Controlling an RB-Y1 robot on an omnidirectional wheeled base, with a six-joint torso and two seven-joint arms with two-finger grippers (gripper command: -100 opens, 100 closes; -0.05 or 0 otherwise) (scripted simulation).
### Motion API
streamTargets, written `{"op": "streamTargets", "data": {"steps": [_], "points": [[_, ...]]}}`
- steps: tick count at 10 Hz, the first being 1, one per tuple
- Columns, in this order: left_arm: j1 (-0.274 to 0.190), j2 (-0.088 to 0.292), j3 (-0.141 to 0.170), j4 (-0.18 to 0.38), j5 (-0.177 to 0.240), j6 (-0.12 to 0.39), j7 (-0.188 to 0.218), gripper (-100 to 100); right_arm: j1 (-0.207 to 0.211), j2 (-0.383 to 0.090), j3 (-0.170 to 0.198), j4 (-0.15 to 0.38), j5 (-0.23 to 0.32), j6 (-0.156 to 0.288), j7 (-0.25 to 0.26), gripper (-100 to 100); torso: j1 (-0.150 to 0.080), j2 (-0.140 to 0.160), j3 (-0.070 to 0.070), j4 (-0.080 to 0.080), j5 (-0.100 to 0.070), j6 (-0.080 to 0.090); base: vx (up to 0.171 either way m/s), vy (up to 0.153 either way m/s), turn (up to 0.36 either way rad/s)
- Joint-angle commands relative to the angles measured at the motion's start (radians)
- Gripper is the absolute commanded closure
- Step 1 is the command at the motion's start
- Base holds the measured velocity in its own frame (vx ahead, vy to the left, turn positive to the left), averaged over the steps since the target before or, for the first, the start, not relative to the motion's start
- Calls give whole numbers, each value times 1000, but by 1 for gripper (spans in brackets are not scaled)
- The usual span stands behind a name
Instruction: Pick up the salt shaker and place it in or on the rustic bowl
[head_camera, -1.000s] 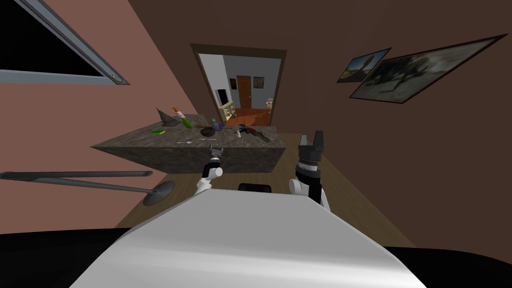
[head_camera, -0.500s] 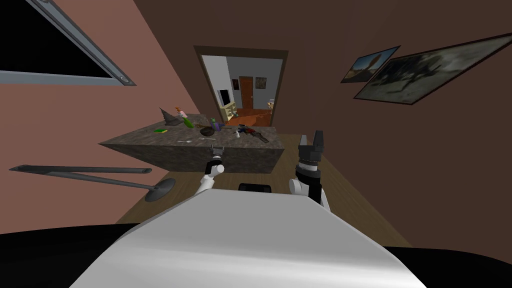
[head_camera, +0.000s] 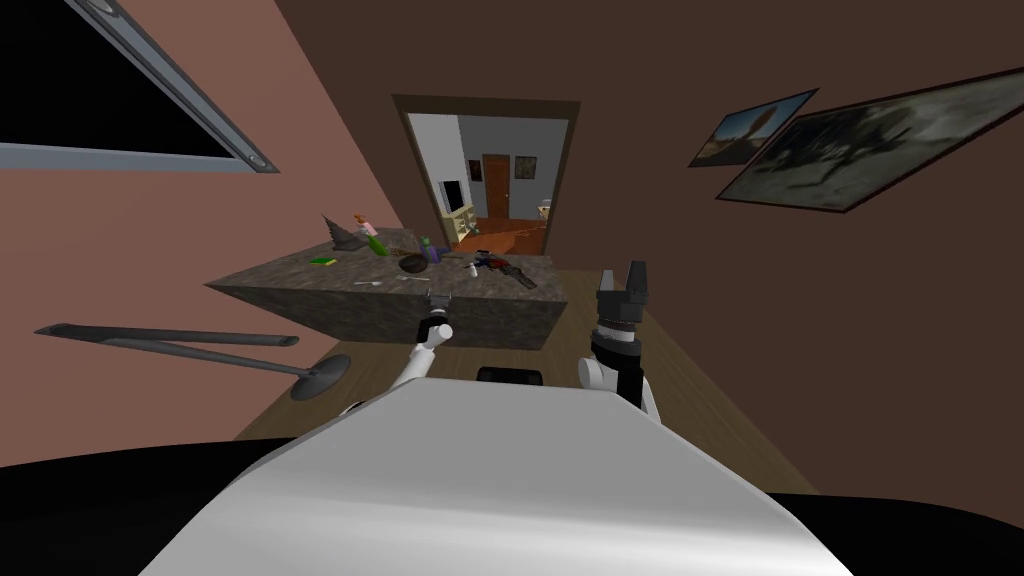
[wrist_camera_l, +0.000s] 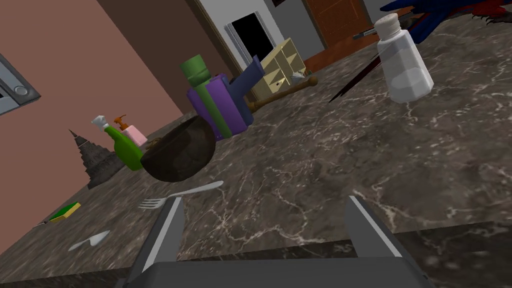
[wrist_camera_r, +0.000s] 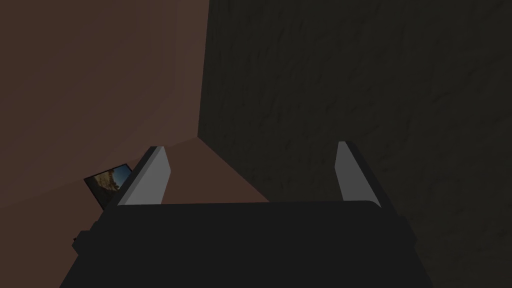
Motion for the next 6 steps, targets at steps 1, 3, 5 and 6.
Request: {"op": "streamTargets", "data": {"steps": [1, 3, 5, 6], "points": [[-28, -5, 3, 36, 12, 1, 8, -100, 0, 0, 0, 0, 0, 0, 0, 0, 0, 0, 0, 0, 0, 0, 70, -66, 25], [-64, -14, 6, 74, 29, 0, 22, -100, 0, 0, 0, 0, 0, 0, 0, 0, 1, 1, 0, 0, 0, 0, 62, -50, 32], [-130, -36, 10, 141, 60, -2, 48, -100, 0, 0, 0, 0, 0, 0, 0, 0, 3, 1, 1, 0, 1, 0, 86, -31, 44], [-131, -36, 10, 144, 60, -2, 48, -100, 0, 0, 0, 0, 0, 0, 0, 0, 3, -1, -1, 0, 1, 0, 86, -36, 35]]}}
